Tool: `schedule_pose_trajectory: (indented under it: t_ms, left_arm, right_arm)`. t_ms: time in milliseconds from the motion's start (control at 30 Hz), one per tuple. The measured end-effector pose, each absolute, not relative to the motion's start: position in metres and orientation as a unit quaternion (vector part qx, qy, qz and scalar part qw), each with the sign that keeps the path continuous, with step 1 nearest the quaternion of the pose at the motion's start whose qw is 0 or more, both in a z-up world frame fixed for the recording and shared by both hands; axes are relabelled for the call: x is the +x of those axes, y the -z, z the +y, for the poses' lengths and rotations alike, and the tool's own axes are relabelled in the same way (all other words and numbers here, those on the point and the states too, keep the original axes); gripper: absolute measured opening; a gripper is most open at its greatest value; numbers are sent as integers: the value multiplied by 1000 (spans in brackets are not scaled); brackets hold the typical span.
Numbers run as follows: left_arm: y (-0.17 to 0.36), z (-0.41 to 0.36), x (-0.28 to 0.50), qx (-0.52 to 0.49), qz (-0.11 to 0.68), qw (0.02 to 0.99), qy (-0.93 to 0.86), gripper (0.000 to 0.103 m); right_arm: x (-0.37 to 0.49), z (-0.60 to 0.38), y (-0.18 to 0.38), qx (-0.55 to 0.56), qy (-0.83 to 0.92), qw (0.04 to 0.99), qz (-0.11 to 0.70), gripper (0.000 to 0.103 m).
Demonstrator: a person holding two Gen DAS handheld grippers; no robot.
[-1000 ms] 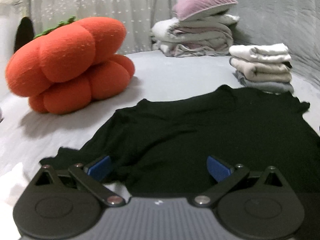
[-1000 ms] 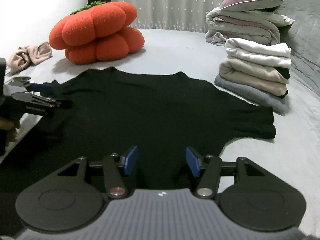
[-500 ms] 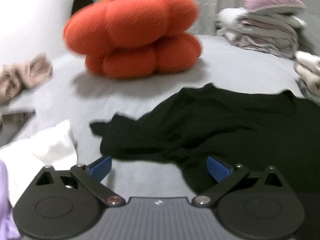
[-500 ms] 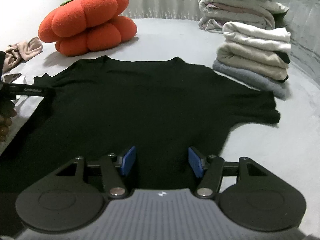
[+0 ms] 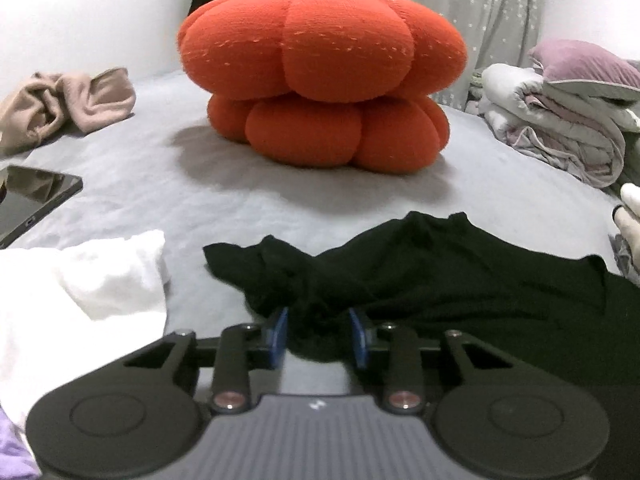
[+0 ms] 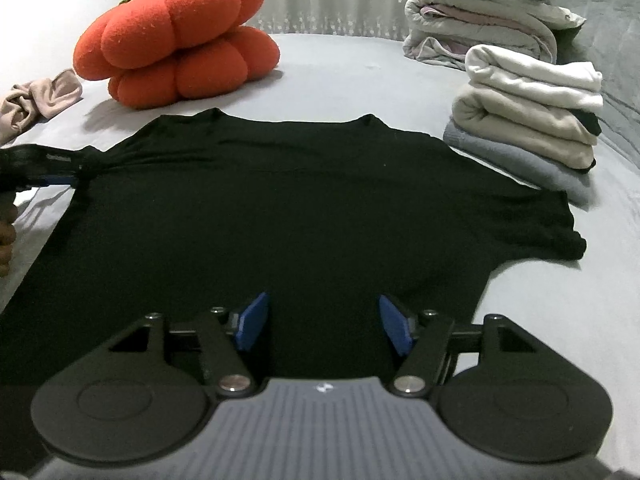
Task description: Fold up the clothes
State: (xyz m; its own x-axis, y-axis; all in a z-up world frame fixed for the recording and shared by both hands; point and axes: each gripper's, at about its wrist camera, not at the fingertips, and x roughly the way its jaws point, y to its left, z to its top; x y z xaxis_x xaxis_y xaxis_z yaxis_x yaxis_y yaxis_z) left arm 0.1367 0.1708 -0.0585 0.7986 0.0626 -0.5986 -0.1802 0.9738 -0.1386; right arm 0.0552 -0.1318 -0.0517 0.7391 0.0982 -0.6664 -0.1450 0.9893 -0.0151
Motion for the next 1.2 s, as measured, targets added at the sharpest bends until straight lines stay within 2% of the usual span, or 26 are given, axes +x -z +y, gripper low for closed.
schedule_pose_trajectory:
  t_ms: [100, 267, 533, 667, 1100, 1200]
  left_arm:
    - [56, 174, 137, -110, 324, 938, -62, 39]
    - [52, 171, 134, -122, 343, 930, -47, 55]
    - [45, 161, 126, -138, 356, 924, -15, 58]
    - [42, 162, 123, -157, 361, 919, -6, 64]
    - [34, 154, 107, -138, 379, 915, -1, 68]
    - [32, 150, 100, -137, 382, 914, 6, 72]
  right_arm:
    - [57, -131, 52, -35, -64, 932, 355, 69]
    - [56, -131, 50, -37, -66, 930, 359, 70]
    - [49, -143, 49, -10, -65, 926, 371, 71]
    - [44, -149, 46, 5, -58, 927, 372, 71]
    - [33, -170, 38, 29, -33, 927, 372, 71]
    - [28, -173, 34, 32, -33, 929, 368, 71]
